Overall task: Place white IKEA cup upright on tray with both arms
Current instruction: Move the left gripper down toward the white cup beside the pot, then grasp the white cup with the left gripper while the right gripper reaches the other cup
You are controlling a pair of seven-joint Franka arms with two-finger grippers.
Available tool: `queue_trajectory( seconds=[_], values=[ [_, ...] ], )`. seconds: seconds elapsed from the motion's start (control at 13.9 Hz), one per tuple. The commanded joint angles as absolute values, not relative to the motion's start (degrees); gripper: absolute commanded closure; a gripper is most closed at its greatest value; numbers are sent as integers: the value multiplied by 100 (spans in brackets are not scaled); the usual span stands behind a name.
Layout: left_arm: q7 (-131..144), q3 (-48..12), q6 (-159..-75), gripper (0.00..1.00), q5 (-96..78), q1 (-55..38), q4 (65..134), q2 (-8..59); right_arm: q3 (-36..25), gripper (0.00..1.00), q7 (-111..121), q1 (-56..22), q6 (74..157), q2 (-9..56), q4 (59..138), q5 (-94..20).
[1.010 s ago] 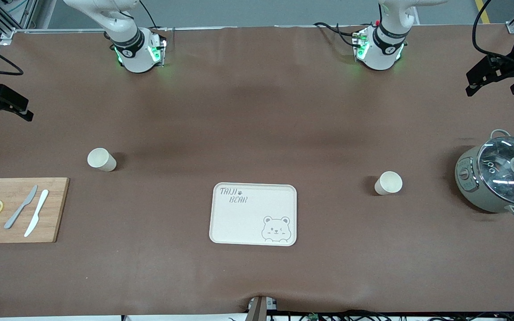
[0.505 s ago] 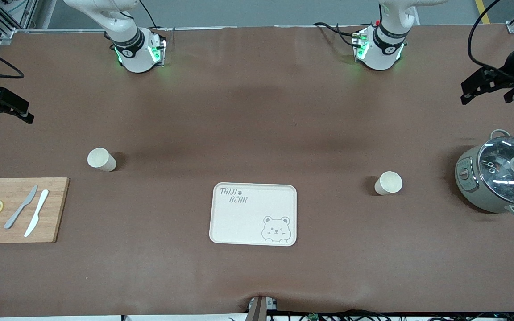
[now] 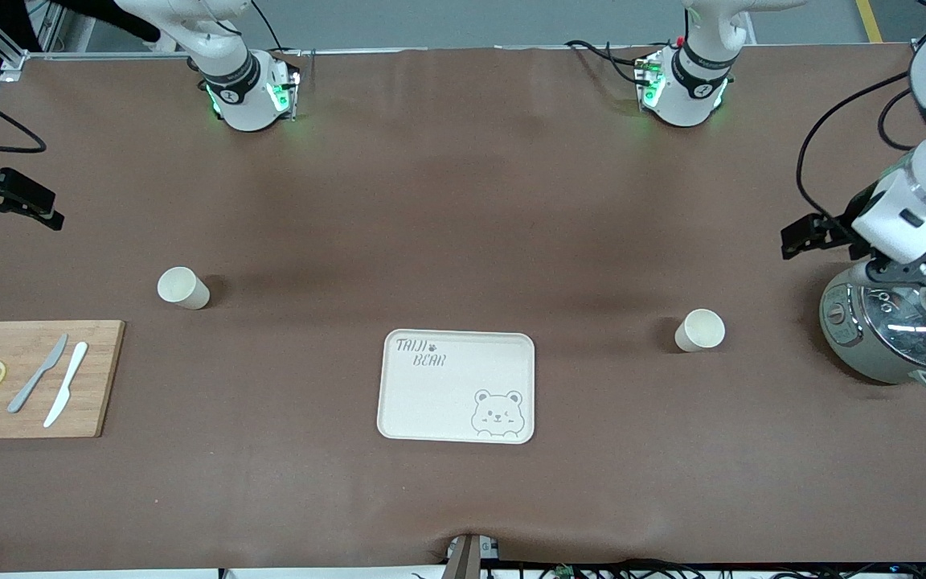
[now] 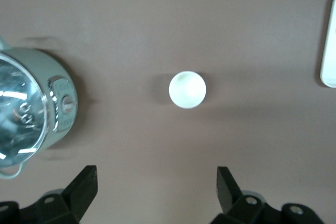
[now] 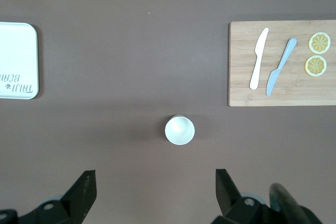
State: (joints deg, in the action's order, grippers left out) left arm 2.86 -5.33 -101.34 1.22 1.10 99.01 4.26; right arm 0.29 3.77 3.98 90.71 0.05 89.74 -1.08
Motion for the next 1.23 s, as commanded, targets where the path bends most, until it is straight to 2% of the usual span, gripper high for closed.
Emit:
queue_trajectory(
  seconds=[0.0,0.14,0.43,0.72,0.79,0.94,1.15],
  values=[
    [299,-554,-11018,0,26,176,10720,386,97,0,422,501,9053,166,8833,-35],
    [308,-554,-11477,0,26,167,11020,526,97,0,422,527,9053,202,8833,-26],
    [290,-554,-11978,0,53,132,11196,1018,97,0,413,571,9053,255,8833,-18],
    [290,-571,-12831,0,53,132,11505,1396,88,0,413,624,9053,554,8842,-26],
    [290,-571,-12954,2,53,132,11505,1511,97,0,413,720,9044,571,8833,-26],
    [281,-571,-13226,14,70,123,11487,1757,97,0,413,756,9044,694,8868,-35],
    [255,-571,-13525,21,79,132,11487,2038,97,0,413,800,9062,852,8912,-53]
  ],
)
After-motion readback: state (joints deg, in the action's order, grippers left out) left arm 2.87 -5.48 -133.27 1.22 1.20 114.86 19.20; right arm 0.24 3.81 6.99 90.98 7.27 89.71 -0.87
